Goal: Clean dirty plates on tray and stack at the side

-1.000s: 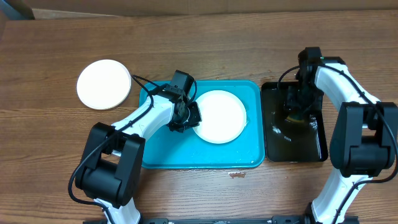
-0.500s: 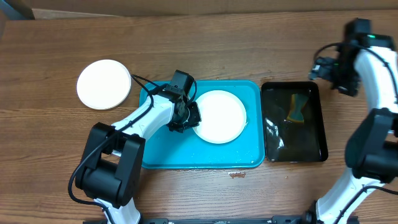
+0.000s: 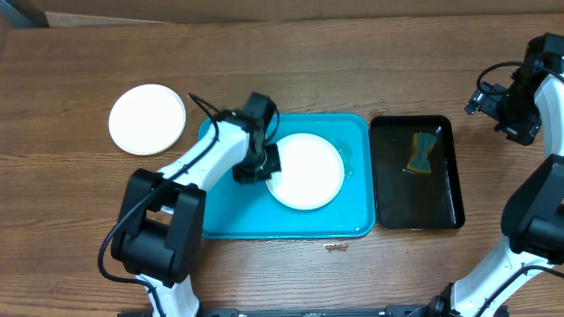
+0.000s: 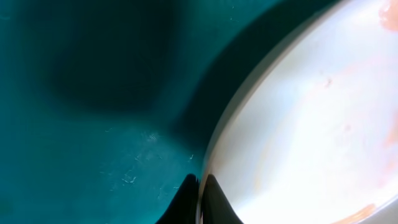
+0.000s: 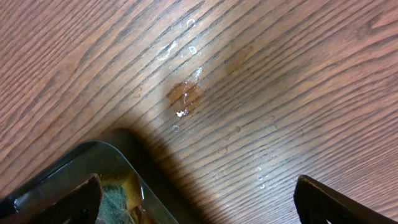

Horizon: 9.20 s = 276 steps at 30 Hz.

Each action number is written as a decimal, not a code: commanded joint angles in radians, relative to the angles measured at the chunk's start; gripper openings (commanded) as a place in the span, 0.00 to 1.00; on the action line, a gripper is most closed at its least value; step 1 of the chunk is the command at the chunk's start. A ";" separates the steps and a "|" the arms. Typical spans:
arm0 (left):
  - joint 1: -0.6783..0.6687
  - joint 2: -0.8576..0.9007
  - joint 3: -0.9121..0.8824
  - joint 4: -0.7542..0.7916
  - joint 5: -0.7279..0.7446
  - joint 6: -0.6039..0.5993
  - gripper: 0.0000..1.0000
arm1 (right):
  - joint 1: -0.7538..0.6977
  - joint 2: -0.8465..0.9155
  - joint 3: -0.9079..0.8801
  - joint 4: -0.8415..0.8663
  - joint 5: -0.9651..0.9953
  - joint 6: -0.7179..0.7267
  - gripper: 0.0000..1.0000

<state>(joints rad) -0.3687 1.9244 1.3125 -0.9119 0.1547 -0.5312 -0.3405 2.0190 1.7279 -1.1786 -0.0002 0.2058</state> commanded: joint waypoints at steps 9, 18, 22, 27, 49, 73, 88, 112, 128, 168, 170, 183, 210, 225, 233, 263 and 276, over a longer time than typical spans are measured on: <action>0.021 0.003 0.416 -0.204 -0.090 0.114 0.04 | -0.001 -0.027 0.008 0.003 -0.002 0.004 1.00; -0.164 0.004 0.531 -0.099 -0.223 0.104 0.04 | -0.001 -0.027 0.008 0.003 -0.002 0.005 1.00; -0.286 0.005 0.530 -0.026 -0.344 0.097 0.04 | -0.001 -0.027 0.008 0.003 -0.002 0.005 1.00; -0.454 0.021 0.530 0.035 -0.551 0.111 0.04 | -0.001 -0.027 0.008 0.003 -0.002 0.005 1.00; -0.868 0.190 0.531 0.285 -1.686 0.416 0.04 | -0.001 -0.027 0.008 0.003 -0.002 0.005 1.00; -0.185 -0.062 0.545 0.005 0.117 0.080 0.04 | -0.001 -0.027 0.008 0.003 -0.002 0.005 1.00; 0.397 -0.059 0.533 -0.270 -0.012 0.080 0.04 | -0.001 -0.027 0.008 0.003 -0.002 0.005 1.00; 0.756 0.097 0.490 -0.150 -0.360 0.014 0.04 | -0.001 -0.027 0.008 0.003 -0.002 0.005 1.00; 0.756 0.144 0.504 -0.067 0.207 0.421 0.80 | -0.001 -0.027 0.008 0.003 -0.002 0.005 1.00; 0.642 -0.037 0.519 -0.138 0.385 0.524 1.00 | 0.019 -0.042 0.008 0.003 -0.002 0.005 1.00; 0.642 -0.037 0.519 -0.138 0.385 0.525 1.00 | 0.038 -0.095 0.008 0.003 -0.002 0.005 1.00; 0.642 -0.037 0.519 -0.138 0.385 0.524 1.00 | 0.387 -0.711 0.008 0.003 -0.002 0.005 1.00; 0.642 -0.037 0.519 -0.138 0.385 0.524 1.00 | 0.395 -1.876 -1.129 1.163 -0.028 -0.127 1.00; 0.642 -0.037 0.519 -0.138 0.385 0.524 1.00 | 0.395 -2.016 -1.595 1.402 -0.058 -0.124 1.00; 0.642 -0.037 0.519 -0.138 0.385 0.525 1.00 | 0.395 -2.016 -1.682 1.394 -0.055 -0.124 1.00; 0.642 -0.037 0.519 -0.138 0.385 0.524 1.00 | 0.344 -2.016 -1.720 1.106 -0.133 -0.262 1.00; 0.642 -0.037 0.519 -0.138 0.385 0.524 1.00 | 0.344 -2.016 -1.720 1.107 -0.132 -0.262 1.00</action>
<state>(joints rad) 0.2699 1.8904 1.8191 -1.0508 0.5308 -0.0250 0.0067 0.0128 0.0185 -0.0788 -0.1268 -0.0528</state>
